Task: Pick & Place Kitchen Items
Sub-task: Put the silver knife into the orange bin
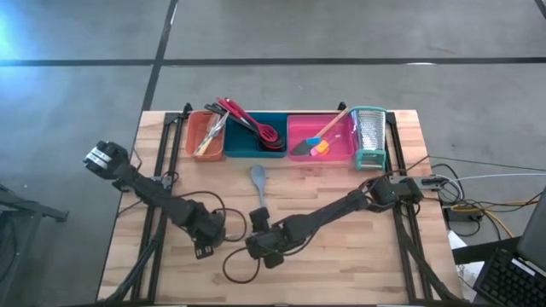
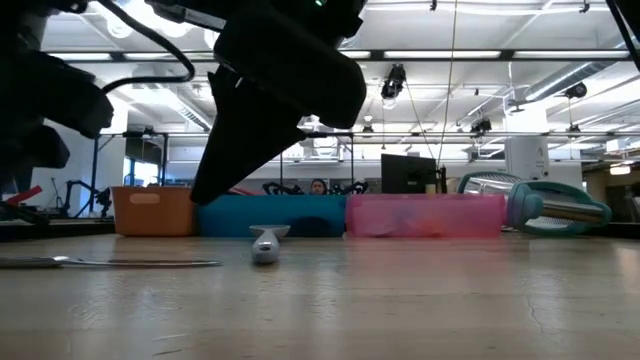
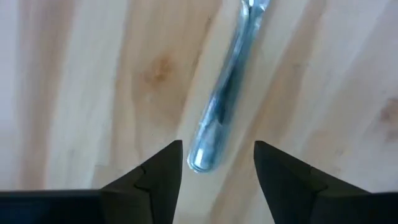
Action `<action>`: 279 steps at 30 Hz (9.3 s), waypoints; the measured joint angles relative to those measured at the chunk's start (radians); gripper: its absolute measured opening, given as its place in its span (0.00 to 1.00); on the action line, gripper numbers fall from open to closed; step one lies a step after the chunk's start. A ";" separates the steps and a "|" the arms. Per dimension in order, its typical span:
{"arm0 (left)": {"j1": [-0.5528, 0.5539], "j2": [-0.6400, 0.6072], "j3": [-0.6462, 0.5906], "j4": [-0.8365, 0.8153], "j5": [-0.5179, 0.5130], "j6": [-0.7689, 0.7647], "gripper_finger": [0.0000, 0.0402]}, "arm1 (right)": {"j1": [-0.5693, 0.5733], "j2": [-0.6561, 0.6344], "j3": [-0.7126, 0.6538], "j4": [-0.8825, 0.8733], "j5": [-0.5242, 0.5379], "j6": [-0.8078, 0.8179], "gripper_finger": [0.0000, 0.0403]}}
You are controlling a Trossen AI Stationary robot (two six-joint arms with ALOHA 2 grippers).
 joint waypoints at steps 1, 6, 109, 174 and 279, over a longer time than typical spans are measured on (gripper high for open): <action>-0.007 0.000 0.000 -0.002 -0.027 0.002 0.50 | 0.000 0.000 0.000 -0.003 0.000 0.000 0.42; -0.046 0.017 0.001 -0.025 -0.118 0.004 0.50 | 0.001 0.000 0.000 -0.003 0.000 -0.001 0.40; -0.117 0.057 0.072 -0.080 -0.092 -0.041 0.43 | 0.029 0.064 -0.016 -0.022 0.037 0.045 0.19; -0.139 0.245 0.031 0.064 -0.208 0.002 0.01 | 0.008 0.039 -0.016 -0.023 0.034 0.078 0.13; -0.153 0.334 0.075 0.039 -0.257 -0.105 0.16 | -0.014 0.022 -0.016 0.027 -0.041 0.065 0.13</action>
